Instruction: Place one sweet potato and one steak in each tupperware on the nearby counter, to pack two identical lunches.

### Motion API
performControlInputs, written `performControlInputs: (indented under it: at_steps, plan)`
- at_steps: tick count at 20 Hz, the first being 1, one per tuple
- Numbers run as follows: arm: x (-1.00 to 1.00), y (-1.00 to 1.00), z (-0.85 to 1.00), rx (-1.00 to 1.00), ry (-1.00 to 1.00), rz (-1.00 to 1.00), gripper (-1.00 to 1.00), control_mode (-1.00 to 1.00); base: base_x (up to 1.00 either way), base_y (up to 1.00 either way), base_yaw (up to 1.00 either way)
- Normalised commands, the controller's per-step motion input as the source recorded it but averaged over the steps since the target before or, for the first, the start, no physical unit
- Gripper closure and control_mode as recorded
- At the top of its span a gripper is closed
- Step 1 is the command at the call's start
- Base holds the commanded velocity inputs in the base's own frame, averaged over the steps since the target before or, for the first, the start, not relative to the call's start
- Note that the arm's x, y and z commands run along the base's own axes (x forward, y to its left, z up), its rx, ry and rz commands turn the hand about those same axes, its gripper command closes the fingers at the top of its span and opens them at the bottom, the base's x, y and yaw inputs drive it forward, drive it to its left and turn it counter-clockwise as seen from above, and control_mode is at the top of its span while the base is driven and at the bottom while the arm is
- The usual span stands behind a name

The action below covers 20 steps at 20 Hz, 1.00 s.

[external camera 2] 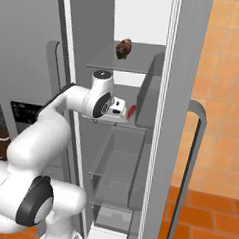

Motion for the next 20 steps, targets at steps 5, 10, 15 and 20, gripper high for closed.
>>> performControlInputs:
  at_steps: [5,10,15,20]
  plan:
    - [0.67,-0.11,-0.36,0.00,0.10,0.00,-1.00,-1.00,0.00,0.00,0.00]
    - [0.53,-0.29,-0.37,0.00,0.02,0.00,-1.00,-1.00,0.00,0.00,0.00]
    - [0.36,-0.03,-0.25,0.00,-0.06,0.00,-1.00,-1.00,0.00,0.00,0.00]
    - [0.36,-0.05,-0.26,0.00,-0.12,0.00,-1.00,-1.00,0.00,0.00,0.00]
